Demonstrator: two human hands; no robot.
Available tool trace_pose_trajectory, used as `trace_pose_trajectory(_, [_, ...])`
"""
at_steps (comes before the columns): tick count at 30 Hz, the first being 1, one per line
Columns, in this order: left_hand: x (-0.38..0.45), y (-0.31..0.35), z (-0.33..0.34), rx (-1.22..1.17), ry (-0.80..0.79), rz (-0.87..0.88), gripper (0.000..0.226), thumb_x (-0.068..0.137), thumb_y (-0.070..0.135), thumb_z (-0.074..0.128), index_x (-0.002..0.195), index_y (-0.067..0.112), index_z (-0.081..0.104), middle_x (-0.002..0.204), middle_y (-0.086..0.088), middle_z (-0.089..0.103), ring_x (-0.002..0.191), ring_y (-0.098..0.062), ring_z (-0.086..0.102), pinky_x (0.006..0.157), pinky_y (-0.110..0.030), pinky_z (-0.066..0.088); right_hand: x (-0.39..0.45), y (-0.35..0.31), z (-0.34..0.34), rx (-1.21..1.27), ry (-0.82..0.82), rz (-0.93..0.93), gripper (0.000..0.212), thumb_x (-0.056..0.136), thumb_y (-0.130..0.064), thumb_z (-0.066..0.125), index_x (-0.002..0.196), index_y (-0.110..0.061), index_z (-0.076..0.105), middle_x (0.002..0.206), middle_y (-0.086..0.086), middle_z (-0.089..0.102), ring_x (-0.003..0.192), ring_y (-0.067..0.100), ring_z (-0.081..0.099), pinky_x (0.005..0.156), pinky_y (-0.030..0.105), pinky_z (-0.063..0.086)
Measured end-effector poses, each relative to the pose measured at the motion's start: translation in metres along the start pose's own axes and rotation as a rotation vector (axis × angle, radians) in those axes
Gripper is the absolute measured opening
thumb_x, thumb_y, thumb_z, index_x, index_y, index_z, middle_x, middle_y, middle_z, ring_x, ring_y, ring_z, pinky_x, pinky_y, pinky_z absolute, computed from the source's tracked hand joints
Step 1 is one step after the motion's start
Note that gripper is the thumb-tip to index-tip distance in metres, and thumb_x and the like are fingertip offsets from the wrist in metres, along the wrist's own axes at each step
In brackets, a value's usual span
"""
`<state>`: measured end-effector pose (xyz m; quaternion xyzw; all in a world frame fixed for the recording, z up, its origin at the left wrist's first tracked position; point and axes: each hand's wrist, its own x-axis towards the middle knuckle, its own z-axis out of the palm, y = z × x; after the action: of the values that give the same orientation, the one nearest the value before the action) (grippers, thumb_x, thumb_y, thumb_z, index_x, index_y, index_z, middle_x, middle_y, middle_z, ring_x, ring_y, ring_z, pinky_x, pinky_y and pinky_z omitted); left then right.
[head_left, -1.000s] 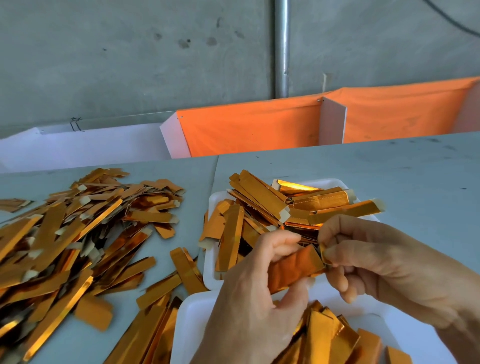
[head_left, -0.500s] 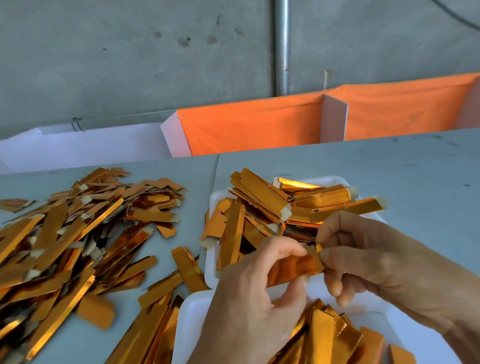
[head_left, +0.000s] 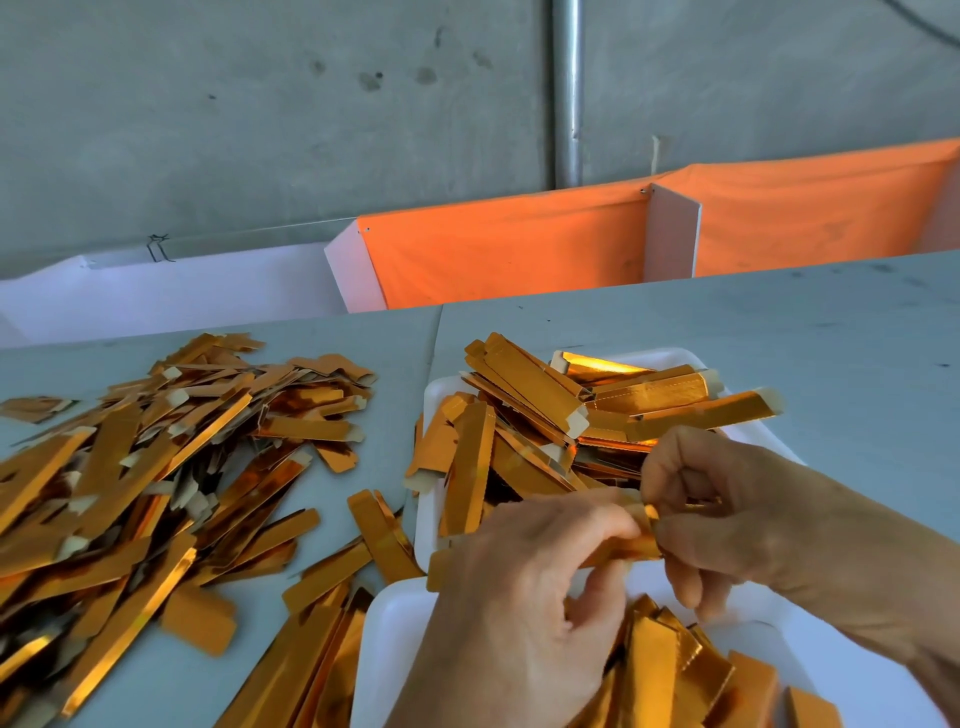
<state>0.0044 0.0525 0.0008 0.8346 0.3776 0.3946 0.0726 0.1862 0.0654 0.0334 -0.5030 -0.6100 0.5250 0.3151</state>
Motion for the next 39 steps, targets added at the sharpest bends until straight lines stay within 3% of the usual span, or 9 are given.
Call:
trace_pose_trajectory(3, [0.0,0.001,0.001,0.001,0.004,0.013,0.021,0.082,0.035,0.056,0.099,0.031,0.067,0.107,0.021,0.066,0.1,0.007,0.057,0.08,-0.021,0.054,0.0,0.002,-0.002,0.038,-0.028,-0.032,0.029,0.064,-0.011,0.063,0.092,-0.008,0.055,0.054,0.009,0.062,0.047,0.019,0.059,0.049,0.02,0.048])
trace_pose_trajectory(7, [0.0,0.001,-0.002,-0.126,0.01,-0.066,0.018,0.083,0.03,0.061,0.1,0.032,0.067,0.112,0.022,0.064,0.1,0.006,0.06,0.08,-0.02,0.054,-0.001,0.004,-0.011,0.229,-0.156,-0.06,0.017,0.07,-0.018,0.072,0.083,-0.011,0.065,0.063,0.014,0.061,0.055,0.025,0.061,0.05,0.024,0.05])
trace_pose_trajectory(12, [0.001,0.004,-0.006,-0.419,-0.021,-0.206,0.028,0.079,0.02,0.065,0.104,0.034,0.066,0.108,0.028,0.065,0.102,0.005,0.062,0.082,-0.012,0.05,0.002,0.014,-0.017,0.48,-0.272,-0.127,0.028,0.07,-0.022,0.082,0.091,-0.009,0.067,0.064,0.006,0.053,0.047,0.016,0.053,0.047,0.022,0.046])
trace_pose_trajectory(21, [0.001,0.006,-0.006,-0.518,-0.093,-0.272,0.026,0.08,0.025,0.062,0.101,0.041,0.064,0.102,0.022,0.069,0.102,0.002,0.062,0.081,-0.012,0.05,0.004,0.015,-0.013,0.514,-0.244,-0.046,0.035,0.059,-0.024,0.09,0.082,-0.011,0.066,0.057,0.007,0.051,0.045,0.018,0.054,0.044,0.022,0.046])
trace_pose_trajectory(24, [0.002,0.008,-0.003,-0.488,-0.049,-0.291,0.029,0.078,0.029,0.064,0.103,0.044,0.059,0.106,0.023,0.066,0.106,0.005,0.058,0.081,-0.005,0.044,0.003,0.016,-0.015,0.435,-0.279,0.006,0.033,0.066,-0.039,0.083,0.082,-0.013,0.068,0.069,0.013,0.063,0.06,0.024,0.065,0.053,0.026,0.053])
trace_pose_trajectory(27, [0.004,0.012,0.0,-0.467,-0.01,-0.269,0.042,0.075,0.041,0.066,0.112,0.051,0.049,0.121,0.034,0.056,0.127,0.007,0.041,0.098,-0.01,0.037,0.005,0.019,-0.016,0.49,-0.396,0.094,0.063,0.07,-0.058,0.073,0.114,-0.015,0.067,0.11,0.028,0.065,0.095,0.035,0.067,0.078,0.039,0.057])
trace_pose_trajectory(30, [0.003,0.016,0.003,-0.381,-0.047,-0.19,0.065,0.081,0.028,0.067,0.129,0.055,0.032,0.12,0.044,0.05,0.138,0.003,0.024,0.112,-0.035,0.027,0.007,0.019,-0.016,0.587,-0.452,0.037,0.057,0.075,-0.048,0.075,0.114,-0.007,0.065,0.117,0.026,0.062,0.107,0.039,0.062,0.087,0.045,0.053])
trace_pose_trajectory(34, [0.003,0.019,0.005,-0.49,0.037,-0.133,0.079,0.078,0.01,0.06,0.138,0.048,0.026,0.113,0.027,0.063,0.133,0.008,0.032,0.106,-0.014,0.028,0.005,0.016,-0.016,0.675,-0.369,-0.057,0.045,0.06,-0.026,0.09,0.086,-0.003,0.062,0.091,0.024,0.05,0.094,0.042,0.062,0.069,0.035,0.056])
trace_pose_trajectory(39, [0.006,0.018,0.001,-0.866,0.184,-0.172,0.057,0.084,0.009,0.059,0.134,0.031,0.045,0.126,0.007,0.063,0.125,-0.01,0.052,0.096,-0.018,0.043,0.006,0.013,-0.007,0.578,-0.26,-0.161,0.04,0.057,-0.011,0.09,0.087,-0.009,0.064,0.084,0.016,0.062,0.07,0.026,0.064,0.066,0.033,0.054])
